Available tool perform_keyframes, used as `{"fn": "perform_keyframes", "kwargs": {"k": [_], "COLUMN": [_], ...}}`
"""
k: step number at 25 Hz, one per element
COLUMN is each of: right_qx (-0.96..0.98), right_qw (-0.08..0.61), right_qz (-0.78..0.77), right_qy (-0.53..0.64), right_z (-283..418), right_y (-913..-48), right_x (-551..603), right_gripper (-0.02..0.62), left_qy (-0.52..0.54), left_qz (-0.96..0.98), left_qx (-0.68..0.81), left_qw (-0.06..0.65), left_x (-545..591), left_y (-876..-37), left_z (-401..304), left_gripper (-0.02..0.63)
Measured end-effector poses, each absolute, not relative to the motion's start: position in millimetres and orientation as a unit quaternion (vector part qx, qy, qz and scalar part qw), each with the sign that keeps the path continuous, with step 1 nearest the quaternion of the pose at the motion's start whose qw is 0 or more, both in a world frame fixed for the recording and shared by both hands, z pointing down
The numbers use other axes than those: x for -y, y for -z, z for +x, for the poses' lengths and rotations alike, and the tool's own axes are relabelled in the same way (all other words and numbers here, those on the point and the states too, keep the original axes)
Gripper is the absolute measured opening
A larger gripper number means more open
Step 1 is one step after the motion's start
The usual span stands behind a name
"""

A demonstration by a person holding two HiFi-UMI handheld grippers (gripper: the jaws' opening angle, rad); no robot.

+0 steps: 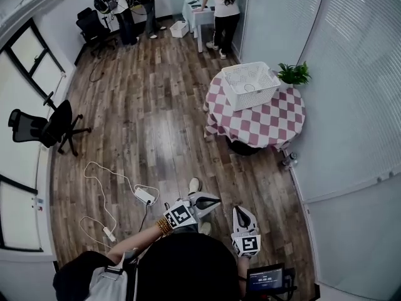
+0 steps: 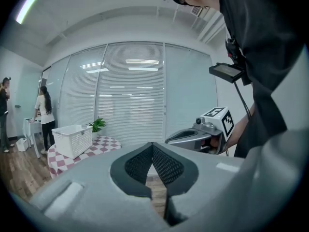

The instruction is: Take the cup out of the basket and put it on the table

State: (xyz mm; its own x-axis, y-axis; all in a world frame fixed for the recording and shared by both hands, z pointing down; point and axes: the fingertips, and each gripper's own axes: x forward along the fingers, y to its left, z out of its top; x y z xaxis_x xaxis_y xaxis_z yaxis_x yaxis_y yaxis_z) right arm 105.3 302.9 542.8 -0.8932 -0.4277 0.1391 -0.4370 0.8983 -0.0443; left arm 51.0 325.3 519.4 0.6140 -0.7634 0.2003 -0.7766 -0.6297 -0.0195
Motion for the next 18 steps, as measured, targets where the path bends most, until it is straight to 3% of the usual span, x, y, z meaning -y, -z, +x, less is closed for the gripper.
{"fn": "perform_keyframes", "kwargs": {"k": [8, 18], "right_qx": [0.962, 0.97], "right_qw": [0.095, 0.115], "right_qz": [0.253, 0.211], "right_qy": [-0.048, -0.04], "right_z": [110, 24], "right_y": [-540, -517], "right_x": [-278, -221], "right_gripper": [0.011, 0.011], "left_qy": [-0.056, -0.05], "left_qz": [0.91, 0.908], "left_qx": [0.409, 0.411], "left_qw": [0.044, 0.062], "left_x": [-281, -219], "left_y": [-519, -523], "left_z": [48, -25], "left_gripper": [0.005, 0.005]}}
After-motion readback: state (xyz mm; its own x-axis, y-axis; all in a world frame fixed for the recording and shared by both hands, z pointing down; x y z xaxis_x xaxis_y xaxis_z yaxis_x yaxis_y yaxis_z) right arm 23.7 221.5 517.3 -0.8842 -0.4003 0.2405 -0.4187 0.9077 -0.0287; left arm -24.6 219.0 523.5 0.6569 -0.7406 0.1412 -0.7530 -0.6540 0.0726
